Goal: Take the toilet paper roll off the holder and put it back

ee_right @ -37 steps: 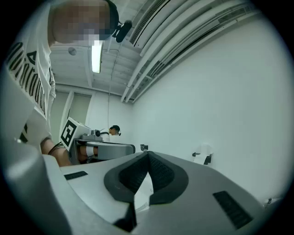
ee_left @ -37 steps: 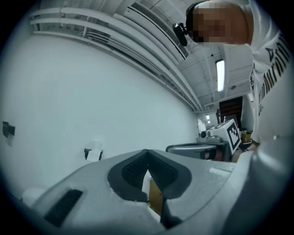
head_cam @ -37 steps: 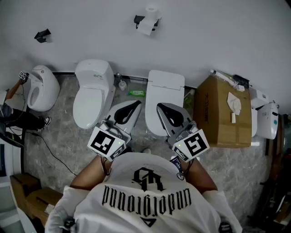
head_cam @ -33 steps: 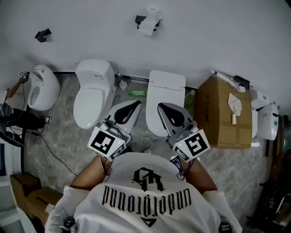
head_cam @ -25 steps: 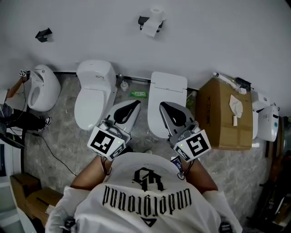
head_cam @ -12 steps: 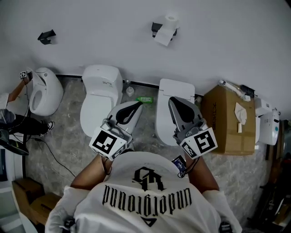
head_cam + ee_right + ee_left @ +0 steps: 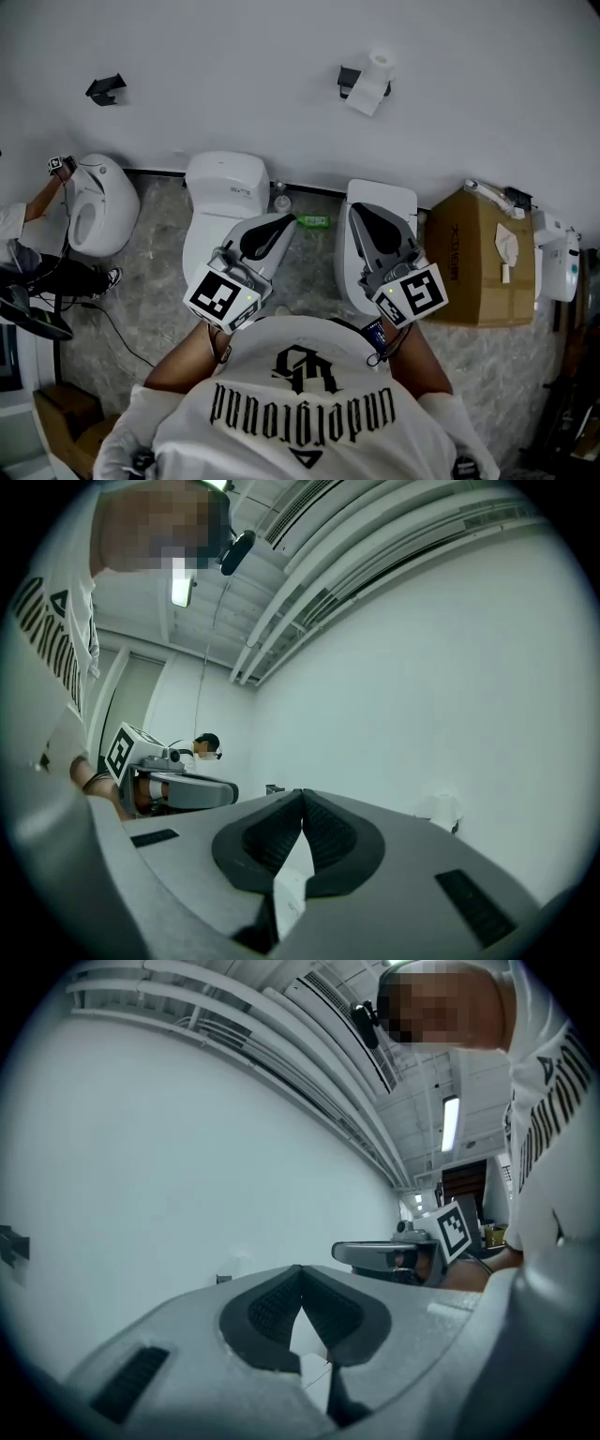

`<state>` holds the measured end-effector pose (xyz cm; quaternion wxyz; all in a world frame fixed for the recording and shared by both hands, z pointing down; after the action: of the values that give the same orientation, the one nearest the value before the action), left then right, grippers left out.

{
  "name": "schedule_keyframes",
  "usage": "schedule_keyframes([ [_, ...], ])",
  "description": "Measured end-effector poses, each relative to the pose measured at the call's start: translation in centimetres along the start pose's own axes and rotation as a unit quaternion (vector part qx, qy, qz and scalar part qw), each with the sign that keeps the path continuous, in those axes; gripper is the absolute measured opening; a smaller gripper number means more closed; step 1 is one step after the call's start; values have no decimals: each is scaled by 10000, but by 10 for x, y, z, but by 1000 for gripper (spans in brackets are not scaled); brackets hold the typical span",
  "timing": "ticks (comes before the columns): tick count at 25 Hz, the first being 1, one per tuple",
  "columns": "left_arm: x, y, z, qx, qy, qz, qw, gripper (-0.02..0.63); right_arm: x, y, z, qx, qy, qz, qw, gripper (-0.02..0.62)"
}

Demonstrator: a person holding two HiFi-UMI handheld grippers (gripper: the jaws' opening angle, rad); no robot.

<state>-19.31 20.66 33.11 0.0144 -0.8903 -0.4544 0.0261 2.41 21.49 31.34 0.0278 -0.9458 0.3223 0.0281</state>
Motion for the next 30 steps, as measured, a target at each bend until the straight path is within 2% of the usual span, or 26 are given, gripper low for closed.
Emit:
schedule_keyframes([
  [5, -19, -6, -7, -7, -161, -45, 9999, 12, -11, 20, -8, -129, 31, 23, 9999, 14],
  [12, -38, 6, -12, -15, -272, -21, 9996, 12, 8, 30, -17, -163, 113, -81, 9998, 13],
  [24, -79, 56, -22, -191, -510, 114, 9984, 12, 69, 69, -31, -126, 217, -3, 9997, 14],
  [30, -94, 104, -25, -213, -410, 34, 9989, 12, 116, 77, -39, -113, 267, -113, 9995, 14],
])
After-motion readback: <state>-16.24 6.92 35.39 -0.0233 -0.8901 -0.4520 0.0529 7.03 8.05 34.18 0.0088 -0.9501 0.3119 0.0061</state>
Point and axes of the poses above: the fingertips, and each gripper's own axes: y forward along the fingers, x to its right, z out of its top, the point moved 9 cm from there along -y, backward along the fingers, and after that the axes turned 1 degree about -z, right-handed, at the moved point
